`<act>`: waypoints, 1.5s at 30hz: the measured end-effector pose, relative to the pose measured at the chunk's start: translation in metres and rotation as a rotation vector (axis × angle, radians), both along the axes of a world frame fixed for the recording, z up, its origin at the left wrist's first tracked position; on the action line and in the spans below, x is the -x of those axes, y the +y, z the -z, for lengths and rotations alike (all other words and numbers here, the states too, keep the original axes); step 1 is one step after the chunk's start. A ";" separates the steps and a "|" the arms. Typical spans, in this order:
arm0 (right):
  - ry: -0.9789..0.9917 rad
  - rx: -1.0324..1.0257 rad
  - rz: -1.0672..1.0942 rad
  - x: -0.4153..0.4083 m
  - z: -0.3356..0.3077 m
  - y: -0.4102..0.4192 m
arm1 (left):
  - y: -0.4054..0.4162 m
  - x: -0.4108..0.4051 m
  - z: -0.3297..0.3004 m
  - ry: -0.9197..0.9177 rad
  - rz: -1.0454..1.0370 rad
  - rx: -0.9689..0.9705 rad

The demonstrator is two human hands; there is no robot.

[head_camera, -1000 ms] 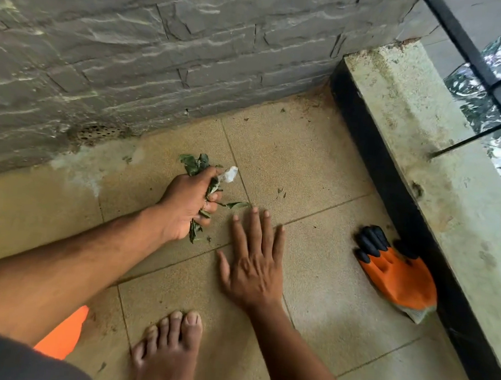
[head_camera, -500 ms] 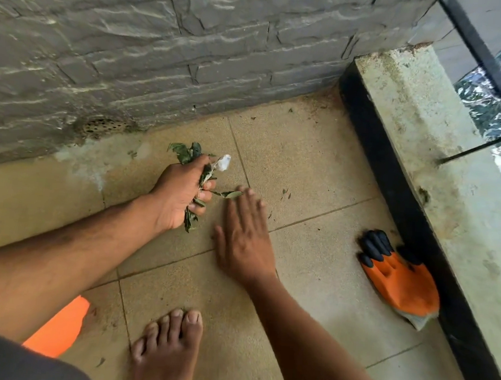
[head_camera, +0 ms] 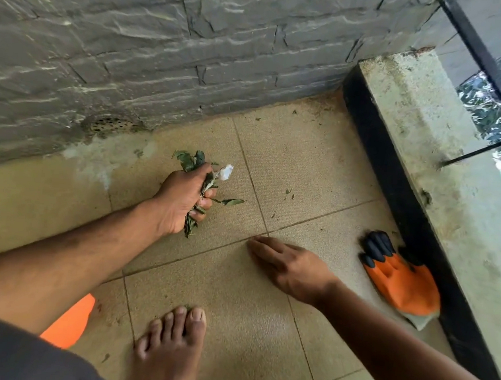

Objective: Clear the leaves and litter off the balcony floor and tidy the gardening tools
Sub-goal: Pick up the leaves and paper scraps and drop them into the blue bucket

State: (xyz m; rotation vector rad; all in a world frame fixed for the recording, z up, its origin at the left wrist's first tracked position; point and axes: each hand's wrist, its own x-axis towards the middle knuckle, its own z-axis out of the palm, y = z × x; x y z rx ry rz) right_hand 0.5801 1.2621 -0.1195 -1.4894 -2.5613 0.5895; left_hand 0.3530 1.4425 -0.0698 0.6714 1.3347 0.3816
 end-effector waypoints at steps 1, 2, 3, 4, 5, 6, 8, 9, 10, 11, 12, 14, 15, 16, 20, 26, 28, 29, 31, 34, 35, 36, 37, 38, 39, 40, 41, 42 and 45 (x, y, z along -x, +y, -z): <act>-0.005 -0.020 0.017 -0.002 0.000 0.002 | 0.002 0.002 0.008 -0.004 -0.022 0.006; -0.023 -0.049 0.041 -0.002 0.004 0.003 | 0.002 0.003 0.008 0.017 0.001 0.012; -0.058 -0.096 0.035 0.001 0.003 0.007 | 0.001 0.002 0.008 0.046 0.047 0.023; -0.085 -0.126 0.038 0.005 0.002 0.009 | -0.002 0.002 0.009 0.063 0.104 0.057; -0.101 -0.143 0.042 0.009 0.000 0.011 | -0.002 0.001 0.014 0.095 0.131 0.084; -0.107 -0.166 0.045 0.012 0.000 0.012 | -0.003 -0.001 0.015 0.105 0.113 0.080; -0.110 -0.131 0.123 0.021 -0.006 0.017 | -0.008 -0.008 0.014 0.107 0.086 0.032; -0.106 -0.104 0.181 0.026 -0.007 0.021 | -0.011 -0.011 0.011 0.104 0.099 0.022; -0.093 -0.083 0.261 0.031 -0.009 0.027 | -0.017 -0.016 0.004 0.075 0.106 0.023; -0.061 -0.055 0.358 0.034 -0.010 0.036 | -0.020 -0.016 0.005 0.036 0.096 0.011; -0.010 -0.022 0.478 0.034 -0.014 0.046 | -0.025 -0.017 0.003 0.020 0.096 0.020; 0.104 -0.005 0.766 0.021 -0.020 0.070 | -0.030 -0.016 0.004 0.034 0.123 0.037; 0.148 -0.017 0.892 0.009 -0.021 0.083 | -0.033 -0.016 0.003 0.046 0.128 0.036; 0.160 -0.025 0.972 -0.003 -0.023 0.094 | -0.034 -0.016 0.003 0.053 0.134 0.030; -0.014 -0.015 0.934 -0.022 -0.021 0.112 | -0.040 -0.017 0.006 0.080 0.142 0.036; -0.044 0.025 0.724 -0.004 -0.008 0.079 | -0.042 -0.022 0.006 0.099 0.164 0.030; -0.054 0.026 0.599 0.002 -0.011 0.060 | -0.041 -0.024 0.008 0.097 0.168 0.026; -0.052 0.042 0.558 0.006 -0.013 0.052 | -0.041 -0.025 0.007 0.095 0.167 0.026; -0.092 0.051 0.447 0.011 -0.012 0.038 | -0.039 -0.025 0.008 0.093 0.164 0.024; -0.195 -0.048 0.240 0.016 -0.012 0.023 | -0.038 -0.024 0.009 0.101 0.158 0.019; -0.216 -0.094 0.203 0.016 -0.014 0.019 | -0.037 -0.023 0.009 0.106 0.156 0.017; -0.234 -0.138 0.183 0.018 -0.016 0.018 | -0.037 -0.022 0.010 0.112 0.152 0.018; -0.248 -0.173 0.169 0.019 -0.016 0.018 | -0.036 -0.022 0.010 0.117 0.149 0.020; -0.257 -0.178 0.165 0.021 -0.018 0.020 | -0.035 -0.021 0.008 0.125 0.149 0.018; -0.254 -0.153 0.174 0.023 -0.018 0.023 | -0.035 -0.021 0.008 0.135 0.161 0.010; -0.242 -0.111 0.210 0.026 -0.017 0.028 | -0.034 -0.021 0.004 0.151 0.184 0.005; -0.226 -0.052 0.282 0.028 -0.017 0.031 | -0.032 -0.022 0.001 0.170 0.206 -0.003; -0.182 0.023 0.407 0.030 -0.017 0.033 | -0.031 -0.025 -0.005 0.186 0.215 -0.007; 0.230 0.321 1.130 0.032 -0.037 0.035 | -0.027 -0.030 -0.032 0.234 0.189 -0.021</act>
